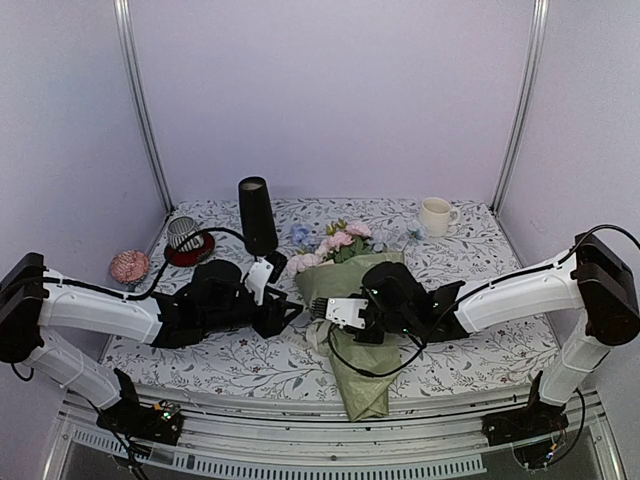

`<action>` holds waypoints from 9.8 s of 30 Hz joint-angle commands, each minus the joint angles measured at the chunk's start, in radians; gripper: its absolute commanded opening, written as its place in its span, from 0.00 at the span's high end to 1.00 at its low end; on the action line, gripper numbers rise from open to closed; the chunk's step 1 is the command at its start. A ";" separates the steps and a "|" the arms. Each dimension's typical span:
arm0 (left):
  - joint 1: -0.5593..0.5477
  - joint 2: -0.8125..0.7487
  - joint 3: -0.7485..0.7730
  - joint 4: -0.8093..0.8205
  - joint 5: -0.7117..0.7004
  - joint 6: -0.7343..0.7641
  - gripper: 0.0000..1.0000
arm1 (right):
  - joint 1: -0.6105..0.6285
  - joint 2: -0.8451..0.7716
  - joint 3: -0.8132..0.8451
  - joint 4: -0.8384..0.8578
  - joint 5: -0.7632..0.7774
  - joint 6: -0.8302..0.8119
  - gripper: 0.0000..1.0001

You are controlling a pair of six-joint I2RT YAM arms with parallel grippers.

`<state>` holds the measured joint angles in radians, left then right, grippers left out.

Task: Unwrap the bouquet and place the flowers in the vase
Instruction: Untie the half-tied ribbon from the folded wrapping paper, then pick up the untied ribbon from the folded wrapping paper, then pass from the right arm to the left

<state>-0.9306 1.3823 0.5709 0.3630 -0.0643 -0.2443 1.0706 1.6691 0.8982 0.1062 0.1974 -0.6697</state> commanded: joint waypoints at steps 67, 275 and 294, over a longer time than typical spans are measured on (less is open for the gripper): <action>0.012 -0.105 -0.019 -0.025 -0.011 -0.016 0.47 | -1.179 -0.213 0.155 -0.134 -0.106 1.441 0.23; -0.245 0.066 0.380 0.061 0.050 0.166 0.02 | -0.166 -0.450 0.214 -0.257 -0.532 1.094 0.98; -0.132 0.090 0.412 0.013 0.029 0.031 1.00 | -0.154 -0.578 0.119 -0.221 -0.345 1.064 0.69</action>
<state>-1.1267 1.5116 0.9779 0.4221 -0.0154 -0.1482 0.9100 1.1671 1.0721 -0.1406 -0.3008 0.4095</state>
